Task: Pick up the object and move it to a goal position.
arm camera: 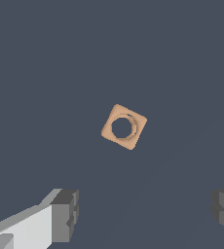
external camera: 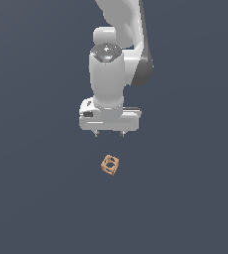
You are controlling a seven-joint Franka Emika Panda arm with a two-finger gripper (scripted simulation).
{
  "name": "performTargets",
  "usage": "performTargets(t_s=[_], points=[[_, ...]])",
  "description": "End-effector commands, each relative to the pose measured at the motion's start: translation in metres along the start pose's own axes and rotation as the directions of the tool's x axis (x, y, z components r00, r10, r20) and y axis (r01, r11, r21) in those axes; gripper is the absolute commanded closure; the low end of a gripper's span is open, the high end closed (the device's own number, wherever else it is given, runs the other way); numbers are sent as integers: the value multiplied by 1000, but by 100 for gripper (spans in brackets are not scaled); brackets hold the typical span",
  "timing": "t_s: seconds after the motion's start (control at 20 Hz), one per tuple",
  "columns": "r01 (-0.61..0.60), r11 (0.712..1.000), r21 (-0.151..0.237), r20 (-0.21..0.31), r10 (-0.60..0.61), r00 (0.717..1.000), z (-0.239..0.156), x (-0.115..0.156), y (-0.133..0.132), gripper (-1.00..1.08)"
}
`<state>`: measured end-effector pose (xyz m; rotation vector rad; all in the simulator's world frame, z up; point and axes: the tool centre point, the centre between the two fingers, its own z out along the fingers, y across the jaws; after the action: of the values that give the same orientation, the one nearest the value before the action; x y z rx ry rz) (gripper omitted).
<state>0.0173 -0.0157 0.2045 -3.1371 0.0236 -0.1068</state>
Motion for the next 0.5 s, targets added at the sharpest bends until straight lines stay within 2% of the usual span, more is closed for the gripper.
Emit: performTargets(t_s=[0.0, 0.45], points=[[0, 1000, 0, 0, 0, 1000, 0, 0, 0, -92], [-14, 1000, 3, -32, 14, 999, -9, 8, -5, -92]])
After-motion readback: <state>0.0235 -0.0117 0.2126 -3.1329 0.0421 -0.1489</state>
